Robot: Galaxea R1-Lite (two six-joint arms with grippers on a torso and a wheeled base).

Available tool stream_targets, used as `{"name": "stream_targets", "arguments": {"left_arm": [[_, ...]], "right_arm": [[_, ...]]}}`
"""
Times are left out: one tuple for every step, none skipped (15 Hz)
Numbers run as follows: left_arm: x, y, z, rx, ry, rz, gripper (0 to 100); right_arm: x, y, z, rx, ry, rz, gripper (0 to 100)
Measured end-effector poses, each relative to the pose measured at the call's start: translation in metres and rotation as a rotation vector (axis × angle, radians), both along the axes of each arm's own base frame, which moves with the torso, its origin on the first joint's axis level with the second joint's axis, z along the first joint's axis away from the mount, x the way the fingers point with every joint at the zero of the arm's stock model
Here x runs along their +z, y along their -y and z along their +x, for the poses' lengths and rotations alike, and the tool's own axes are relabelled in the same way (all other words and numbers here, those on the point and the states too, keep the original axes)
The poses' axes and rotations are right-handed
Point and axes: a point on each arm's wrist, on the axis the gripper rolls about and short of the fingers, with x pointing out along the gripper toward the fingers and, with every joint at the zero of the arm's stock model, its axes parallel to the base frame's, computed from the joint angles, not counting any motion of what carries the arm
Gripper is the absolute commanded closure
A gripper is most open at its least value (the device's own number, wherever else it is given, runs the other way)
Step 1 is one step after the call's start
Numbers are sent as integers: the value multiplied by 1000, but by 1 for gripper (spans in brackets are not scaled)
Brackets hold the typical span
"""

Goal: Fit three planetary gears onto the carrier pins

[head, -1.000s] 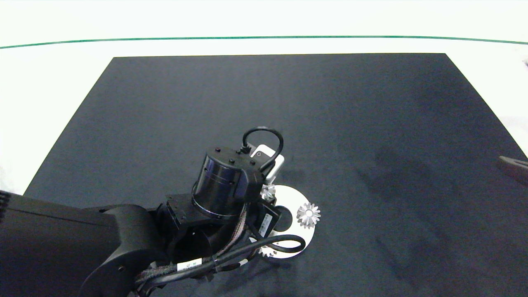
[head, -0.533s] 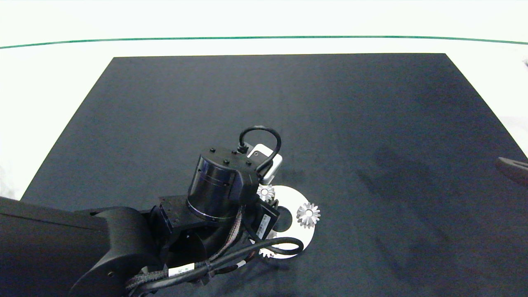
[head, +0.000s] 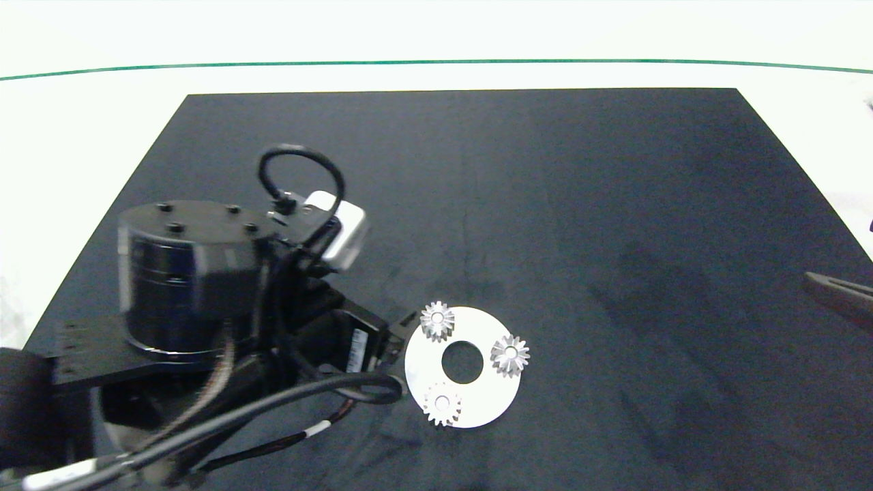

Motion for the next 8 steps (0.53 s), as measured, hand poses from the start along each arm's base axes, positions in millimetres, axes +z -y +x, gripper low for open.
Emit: {"name": "stream_targets", "arguments": {"left_arm": [[5, -21, -5, 49, 11, -11, 0], [9, -44, -6, 124, 17, -14, 0], [15, -63, -9, 189, 26, -9, 0], [21, -80, -12, 245, 45, 19, 0], [28, -94, -15, 293, 78, 53, 0], [35, -105, -18, 332, 107, 79, 0], [43, -113, -24, 364, 143, 72, 0], [48, -119, -29, 390, 168, 64, 0]], "right_arm": [[-5, -1, 2, 0, -16, -14, 0], [-10, -3, 5, 1, -32, -33, 0], [-15, -5, 7, 3, -48, -47, 0], [-19, -7, 10, 3, -65, -59, 0], [-23, -8, 12, 4, -82, -70, 0], [-26, -9, 14, 2, -94, -80, 0], [-29, -10, 16, -2, -104, -92, 0], [-33, -10, 17, -24, -112, -110, 0]]}}
